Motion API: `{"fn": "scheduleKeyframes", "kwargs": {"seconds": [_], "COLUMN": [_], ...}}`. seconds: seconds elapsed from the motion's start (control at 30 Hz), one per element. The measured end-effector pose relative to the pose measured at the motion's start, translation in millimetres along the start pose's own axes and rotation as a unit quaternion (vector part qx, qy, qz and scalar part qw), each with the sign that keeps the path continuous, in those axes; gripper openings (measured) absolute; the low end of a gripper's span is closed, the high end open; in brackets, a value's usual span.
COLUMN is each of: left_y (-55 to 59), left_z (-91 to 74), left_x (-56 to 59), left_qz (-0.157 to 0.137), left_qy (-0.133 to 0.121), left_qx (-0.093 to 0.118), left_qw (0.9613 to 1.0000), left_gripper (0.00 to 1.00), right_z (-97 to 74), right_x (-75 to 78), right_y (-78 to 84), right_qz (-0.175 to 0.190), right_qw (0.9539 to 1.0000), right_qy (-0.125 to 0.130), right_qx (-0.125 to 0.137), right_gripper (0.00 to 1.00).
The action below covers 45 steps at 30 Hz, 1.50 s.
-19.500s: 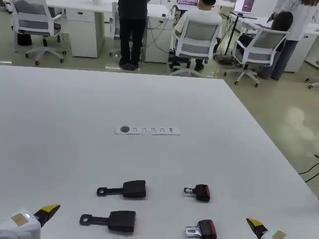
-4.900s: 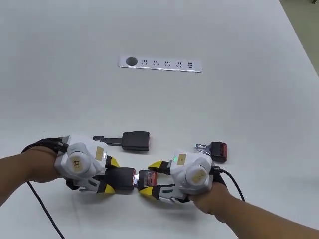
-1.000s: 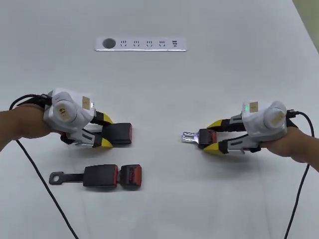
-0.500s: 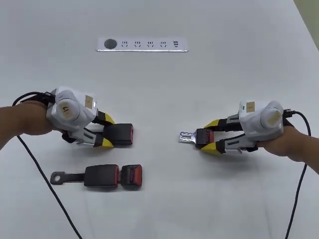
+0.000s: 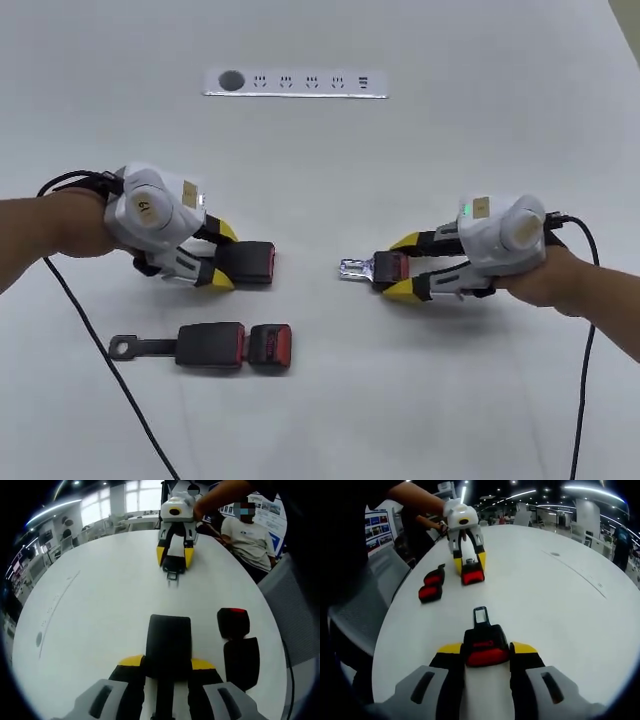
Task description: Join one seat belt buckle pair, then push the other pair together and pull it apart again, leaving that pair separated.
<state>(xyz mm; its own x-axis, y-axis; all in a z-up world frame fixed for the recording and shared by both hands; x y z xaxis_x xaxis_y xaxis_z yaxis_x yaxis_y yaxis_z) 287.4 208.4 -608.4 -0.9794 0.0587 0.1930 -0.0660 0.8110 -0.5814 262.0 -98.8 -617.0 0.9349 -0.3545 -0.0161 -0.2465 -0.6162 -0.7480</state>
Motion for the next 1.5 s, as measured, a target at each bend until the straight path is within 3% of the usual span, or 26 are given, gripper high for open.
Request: {"fn": "scheduleKeyframes", "kwargs": {"seconds": [0.5,0.77,1.5], "left_y": [0.8,-0.5,-4.1], "left_z": [-0.7,-0.4,0.5], "left_x": [-0.1,0.1,-0.7], "left_qz": [-0.002,-0.002,-0.001], "left_qy": [0.0,0.001,0.001], "left_qx": [-0.003,-0.007,-0.021], "left_qw": [1.0,1.0,0.9998], "left_gripper": [0.33,0.33,0.33], "right_z": [28.3,41.2,73.6], "right_x": [-10.7,-6.4,-11.1], "right_y": [-17.1,-17.7,-40.9], "right_qz": [-0.005,-0.005,-0.009], "right_qw": [0.9998,0.9996,0.9985], "right_qy": [-0.006,-0.011,-0.03], "right_qx": [0.02,0.027,0.045], "right_gripper": [0.34,0.34,0.34]}}
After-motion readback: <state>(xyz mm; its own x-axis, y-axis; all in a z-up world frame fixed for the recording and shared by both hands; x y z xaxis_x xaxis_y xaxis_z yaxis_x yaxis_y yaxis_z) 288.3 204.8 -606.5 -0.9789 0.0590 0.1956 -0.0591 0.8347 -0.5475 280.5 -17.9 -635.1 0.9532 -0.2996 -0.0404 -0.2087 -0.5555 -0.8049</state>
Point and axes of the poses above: the centre of the closed fingertips' face, and the gripper's own axes: z roughly forward along the fingers, x roughly to its right, y roughly out of its underside, the point moved 10 cm from there along -z, roughly backward along the fingers, and after that the axes turned 10 degrees about y, right-handed, at the moved point
